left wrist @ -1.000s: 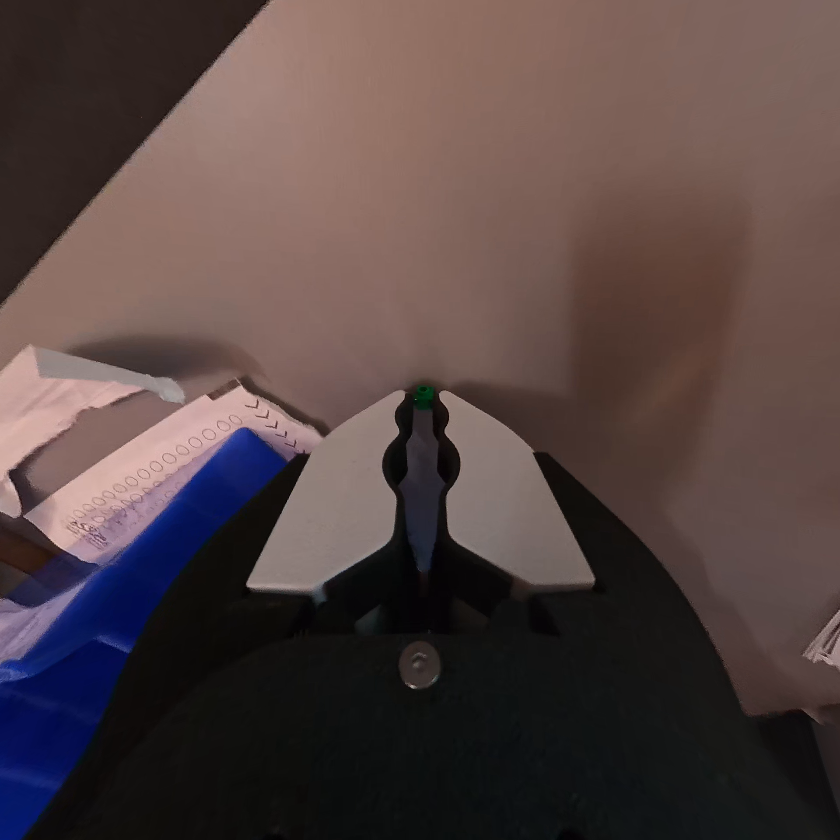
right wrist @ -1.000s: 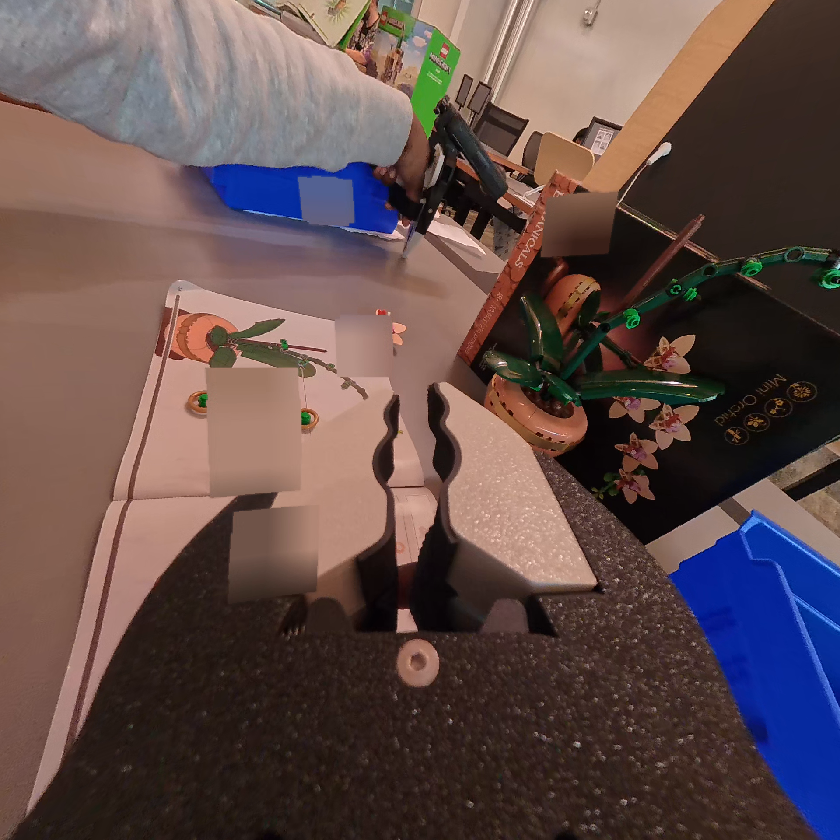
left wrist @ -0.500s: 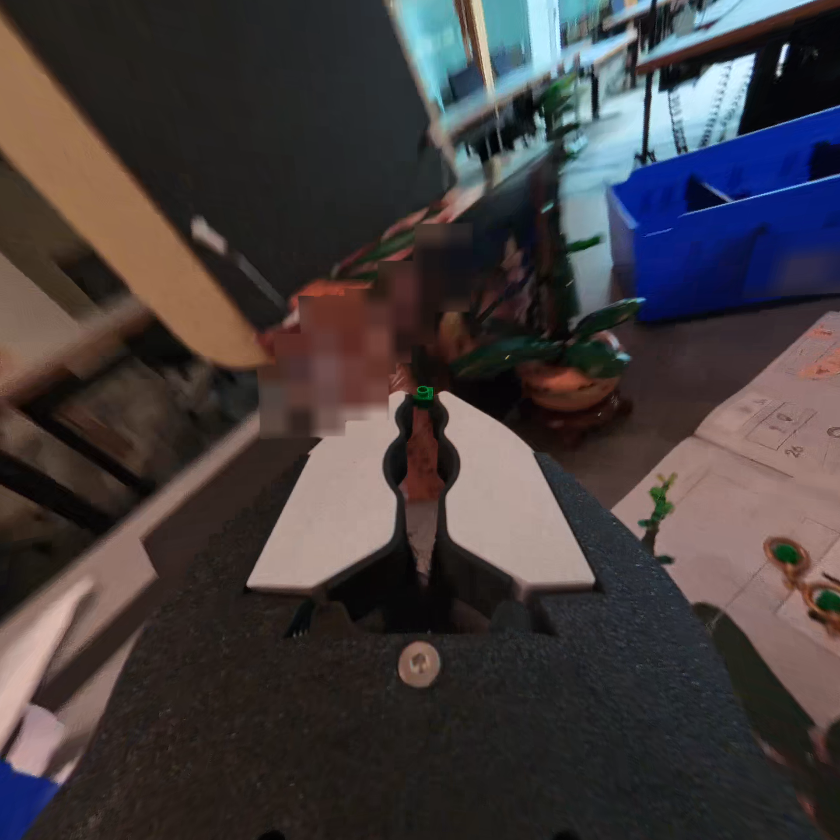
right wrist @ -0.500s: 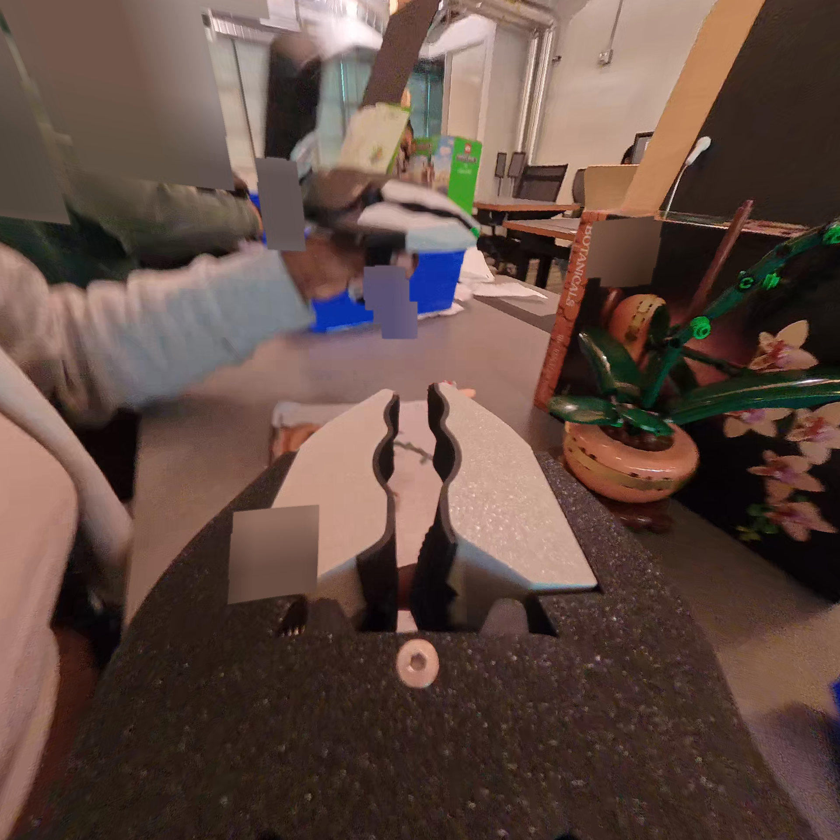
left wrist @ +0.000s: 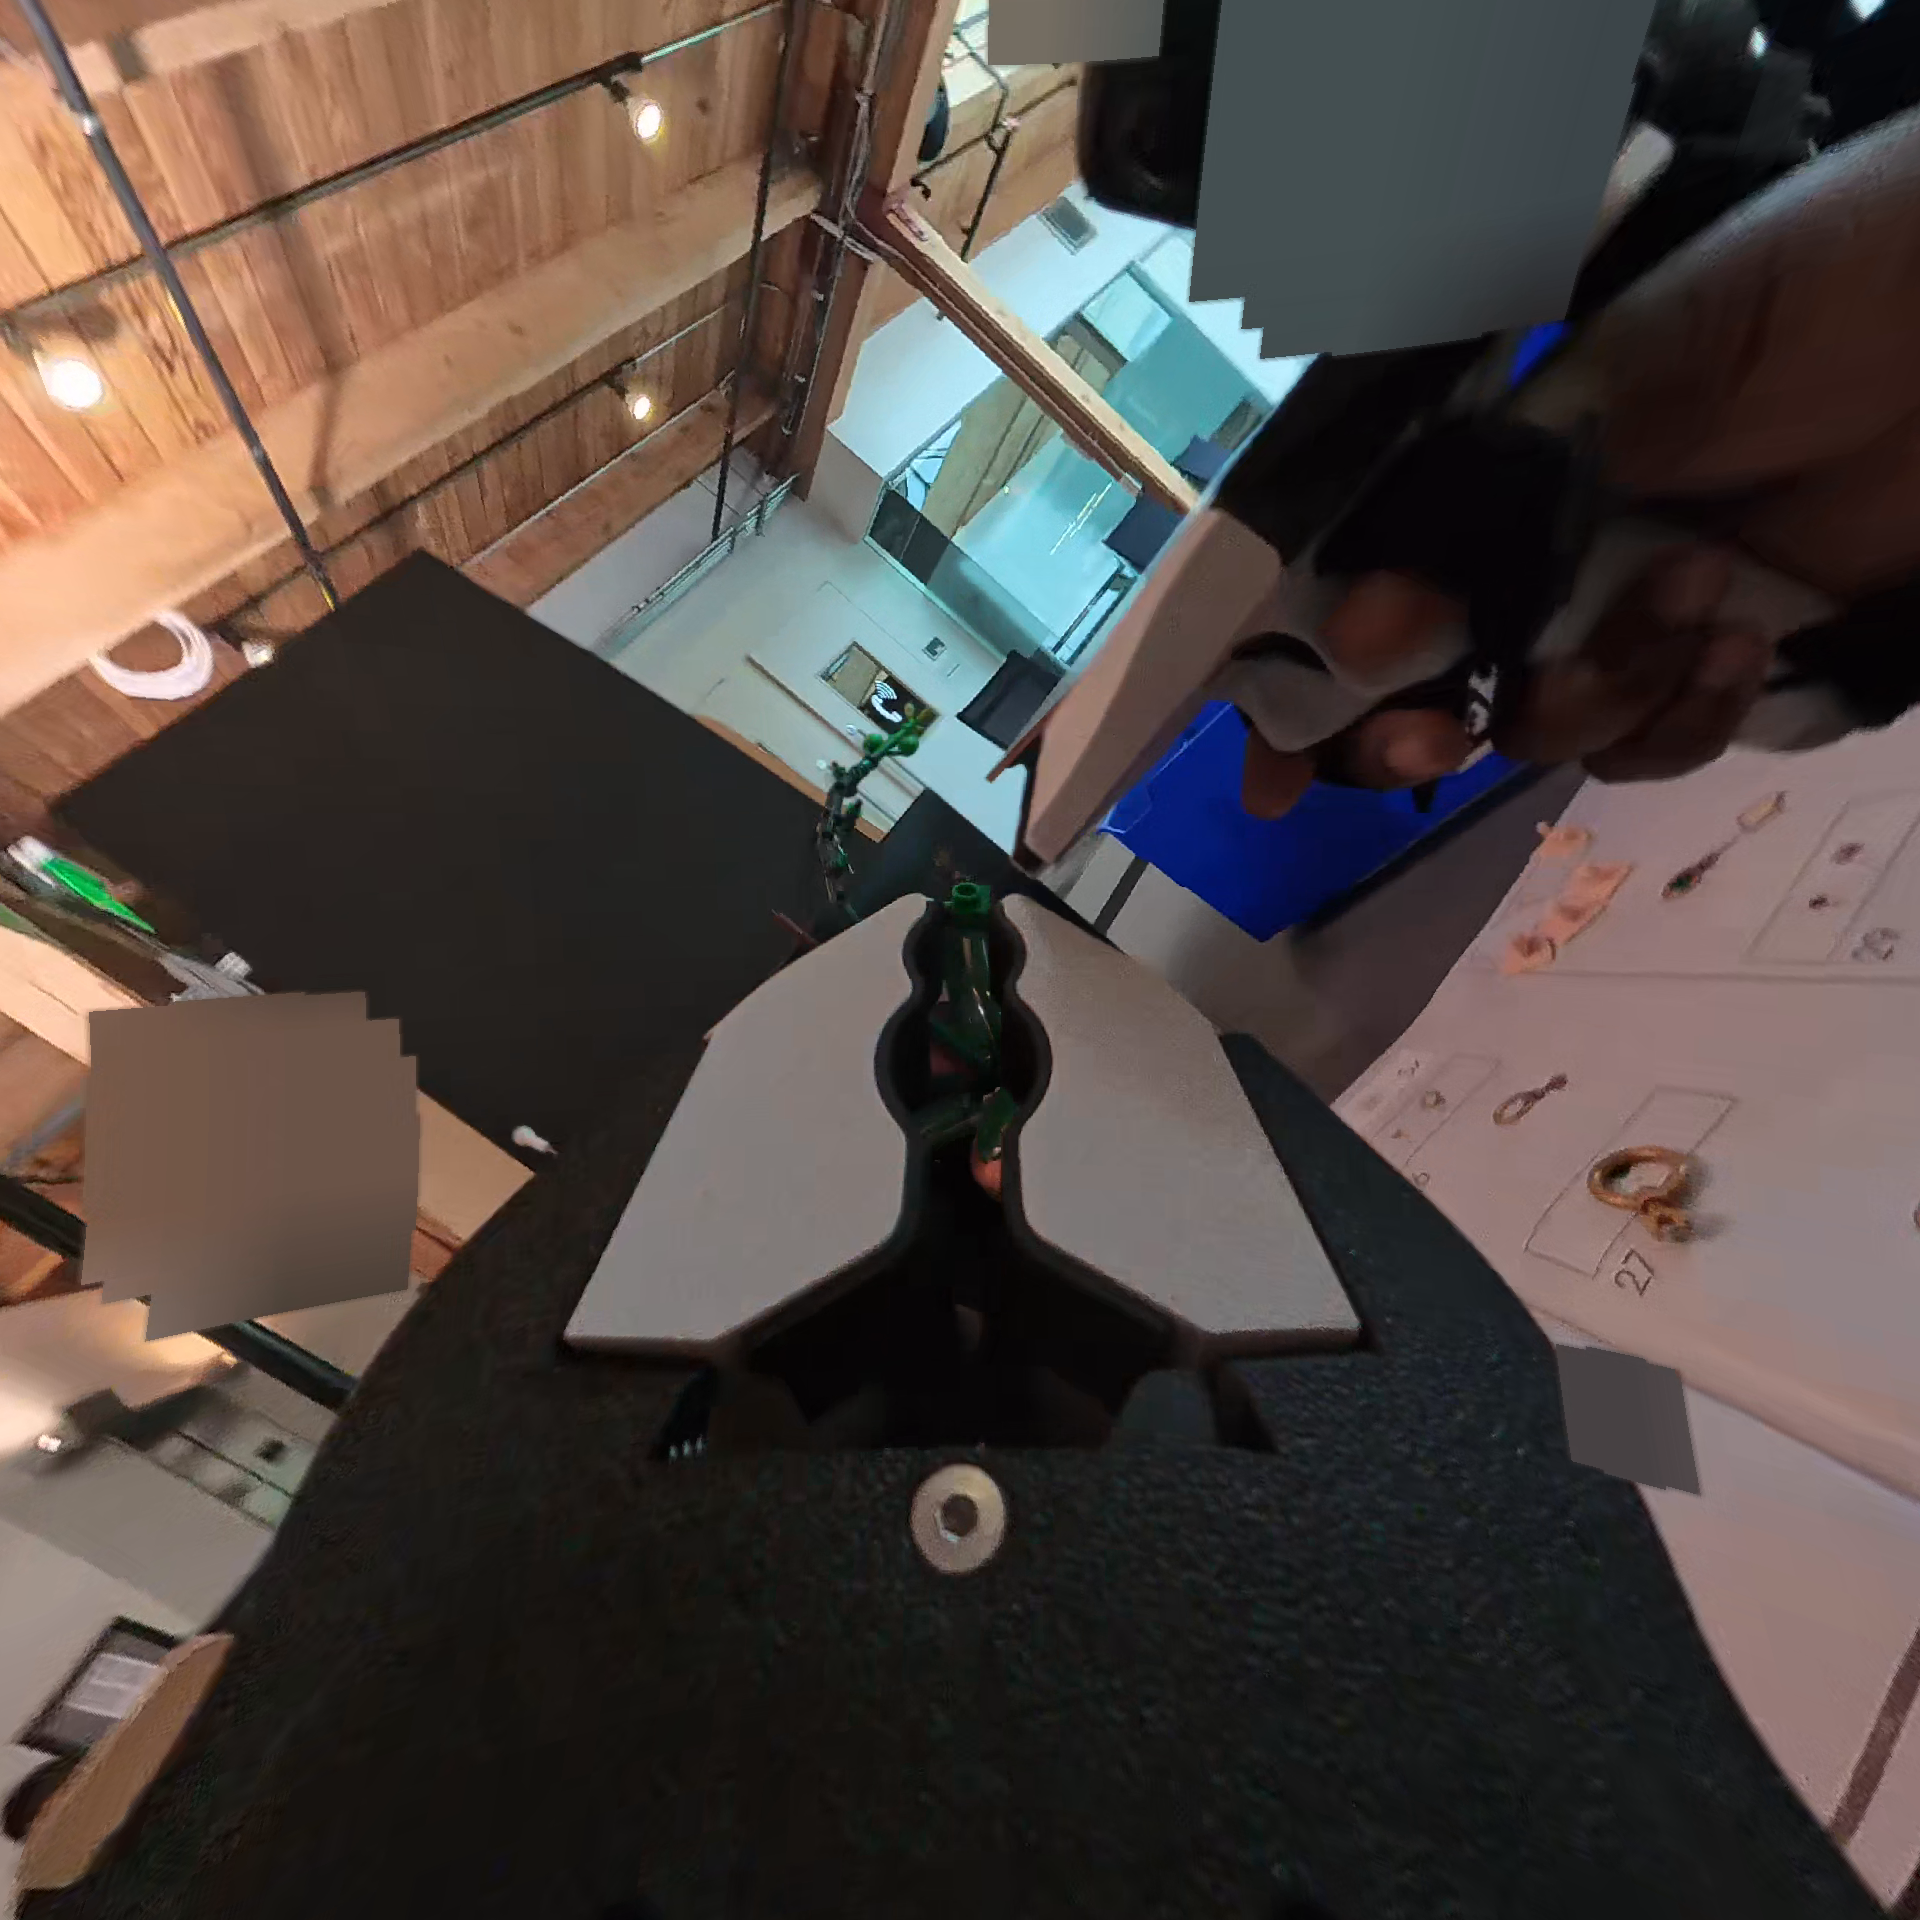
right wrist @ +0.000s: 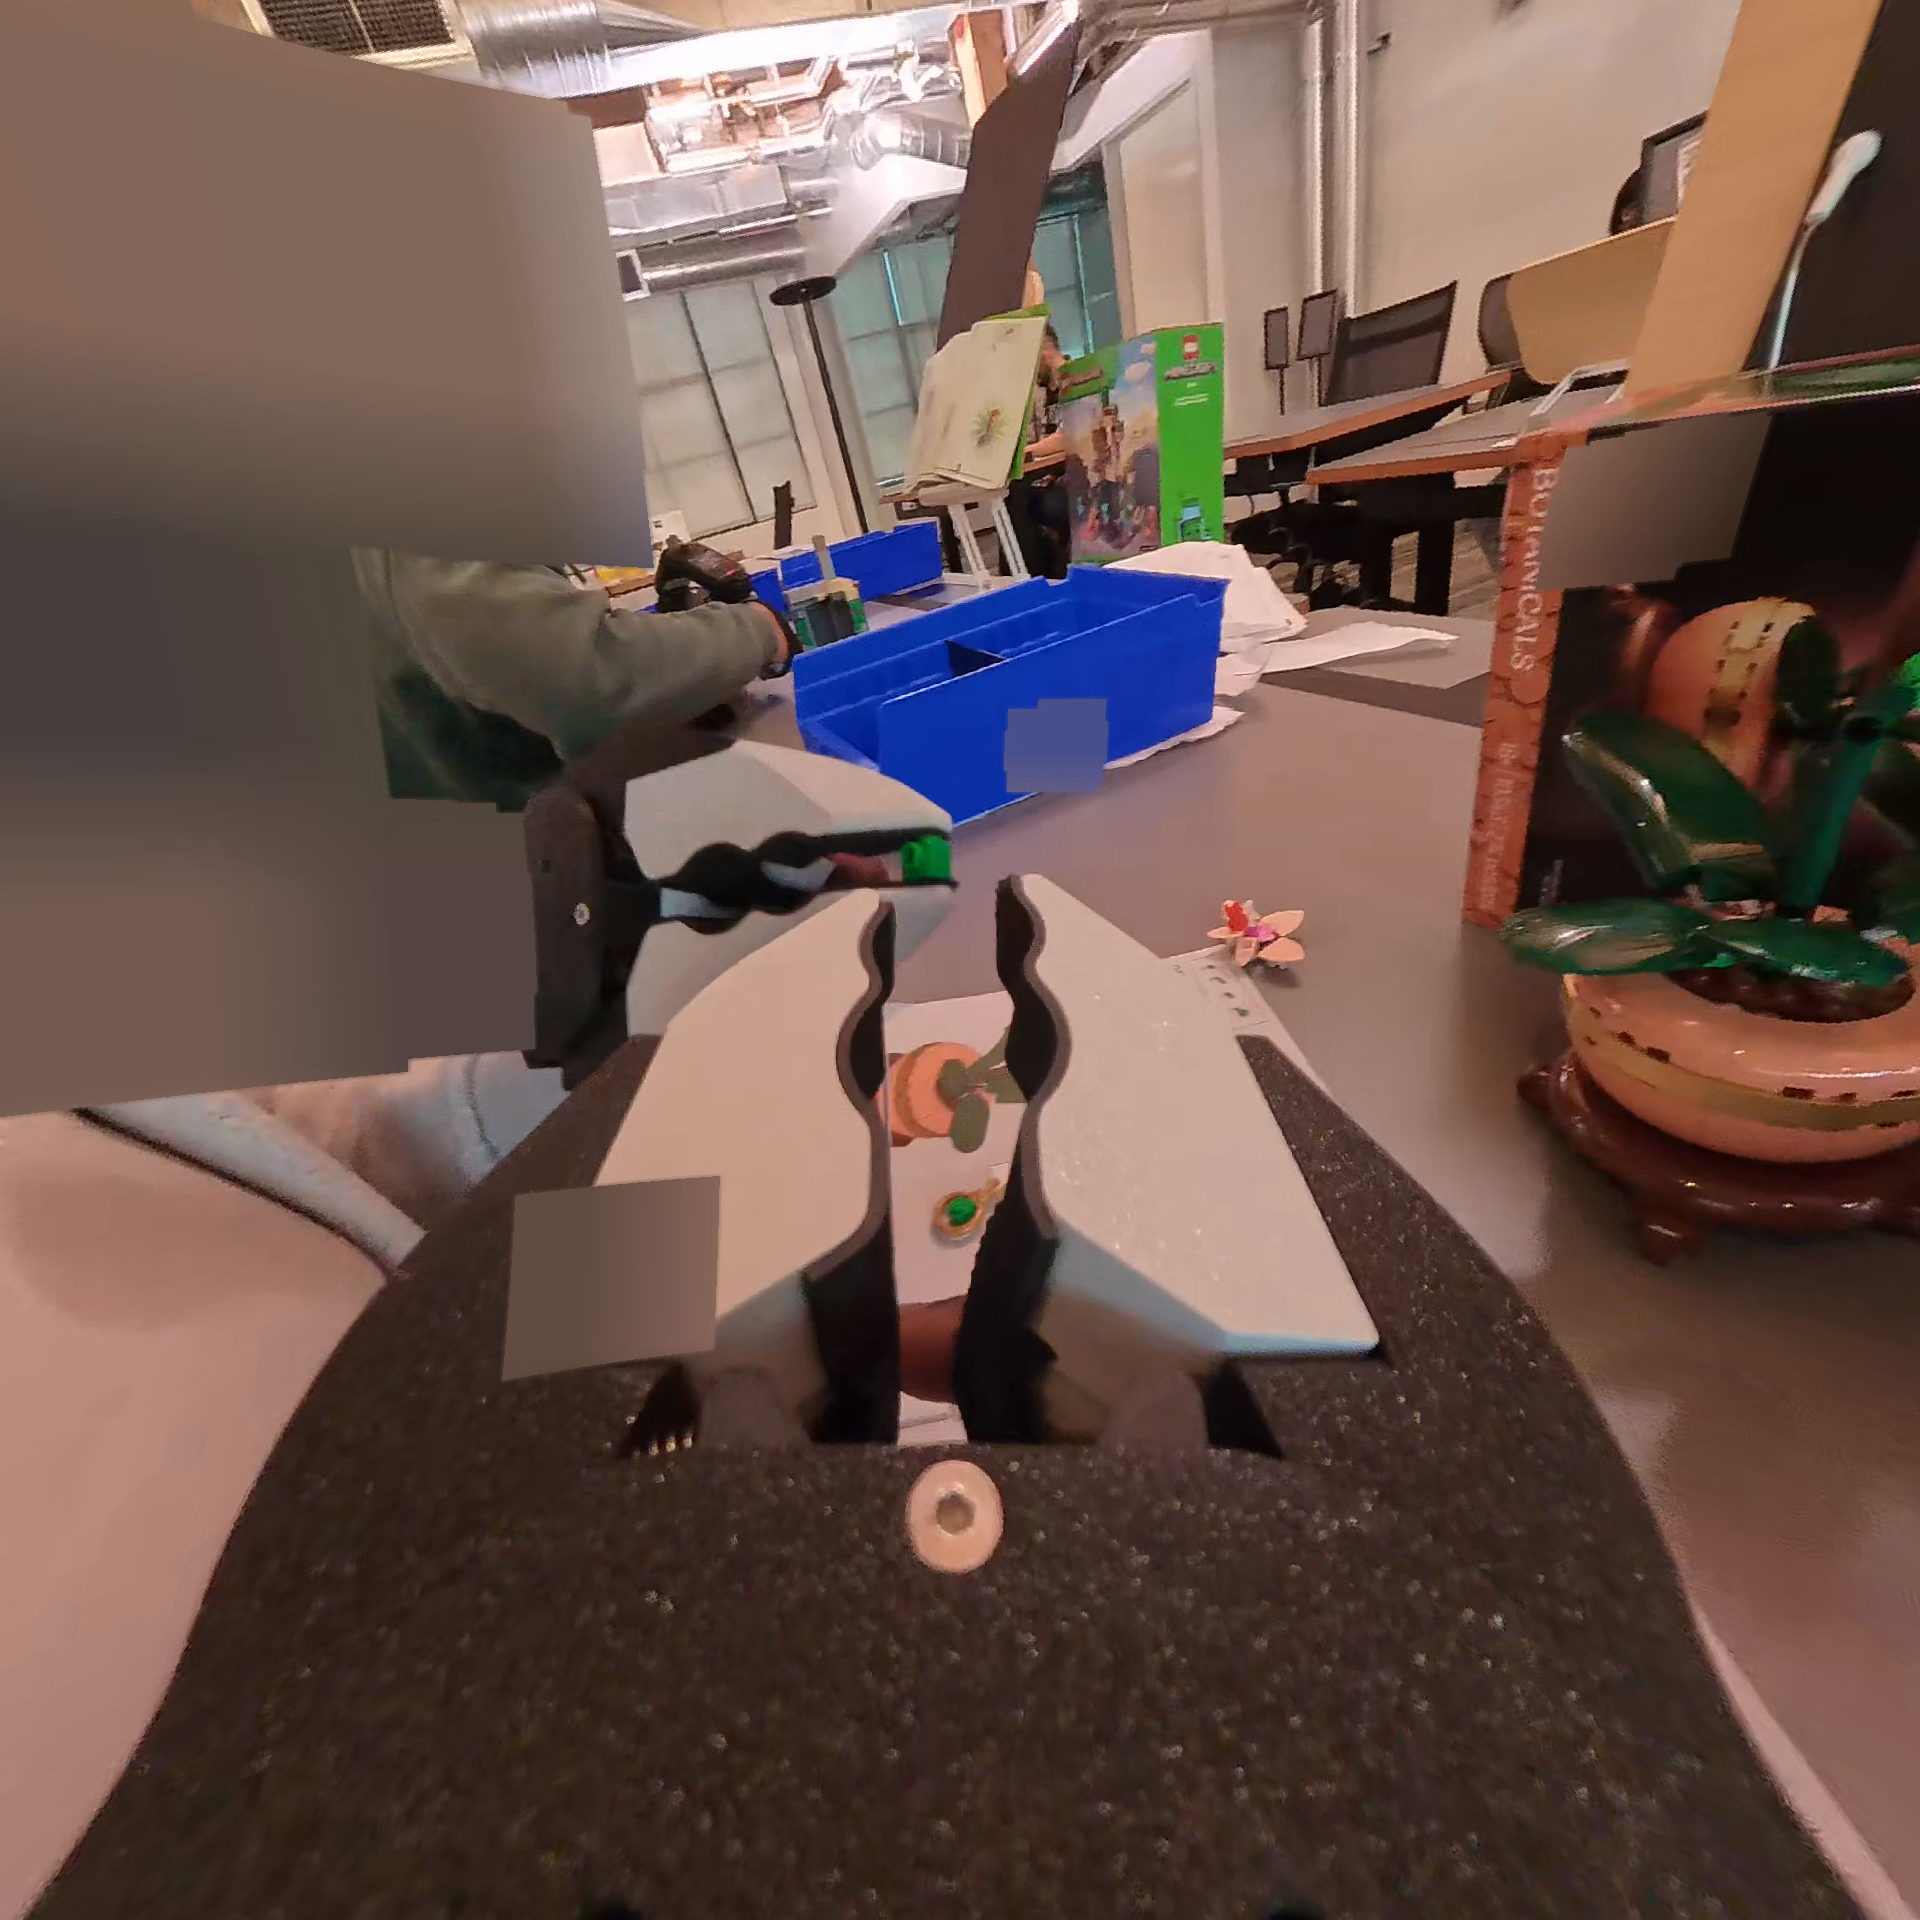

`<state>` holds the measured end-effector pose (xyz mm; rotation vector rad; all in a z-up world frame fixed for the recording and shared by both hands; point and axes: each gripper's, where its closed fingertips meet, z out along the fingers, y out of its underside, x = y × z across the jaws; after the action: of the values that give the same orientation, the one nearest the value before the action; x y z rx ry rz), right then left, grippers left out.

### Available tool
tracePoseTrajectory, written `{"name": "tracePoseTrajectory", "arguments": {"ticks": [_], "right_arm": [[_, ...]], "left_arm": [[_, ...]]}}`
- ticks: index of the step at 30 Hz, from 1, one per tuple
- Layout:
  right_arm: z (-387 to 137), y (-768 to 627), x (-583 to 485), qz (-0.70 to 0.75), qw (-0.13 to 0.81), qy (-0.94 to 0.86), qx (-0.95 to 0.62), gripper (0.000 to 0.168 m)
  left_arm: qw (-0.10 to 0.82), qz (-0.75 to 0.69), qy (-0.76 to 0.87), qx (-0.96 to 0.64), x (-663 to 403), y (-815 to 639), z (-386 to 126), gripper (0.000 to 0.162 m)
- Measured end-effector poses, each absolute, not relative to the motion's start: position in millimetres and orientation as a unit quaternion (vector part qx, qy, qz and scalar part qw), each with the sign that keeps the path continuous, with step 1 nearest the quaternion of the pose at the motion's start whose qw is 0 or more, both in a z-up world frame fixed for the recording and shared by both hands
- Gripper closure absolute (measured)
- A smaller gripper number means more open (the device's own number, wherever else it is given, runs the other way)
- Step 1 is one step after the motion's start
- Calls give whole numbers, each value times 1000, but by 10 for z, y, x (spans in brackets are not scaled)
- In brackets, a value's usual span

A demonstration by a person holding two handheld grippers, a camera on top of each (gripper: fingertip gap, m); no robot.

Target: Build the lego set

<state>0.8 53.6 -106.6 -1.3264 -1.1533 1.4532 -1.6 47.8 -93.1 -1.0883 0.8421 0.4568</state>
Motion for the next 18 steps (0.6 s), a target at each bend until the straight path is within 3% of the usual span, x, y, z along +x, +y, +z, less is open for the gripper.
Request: {"name": "tracePoseTrajectory", "arguments": {"ticks": [12,15,18], "right_arm": [[-1123,368,174,609,372,-479,-510,160],[-1038,420,217,624,412,-461,-478,160],[-898,565,324,599,510,-432,-441,160]], "left_arm": [[713,282,477,-429,291,372,-1022,155],[738,228,435,-462,280,398,-961,151],[765,60,328,-551,221,462,-942,141]]}}
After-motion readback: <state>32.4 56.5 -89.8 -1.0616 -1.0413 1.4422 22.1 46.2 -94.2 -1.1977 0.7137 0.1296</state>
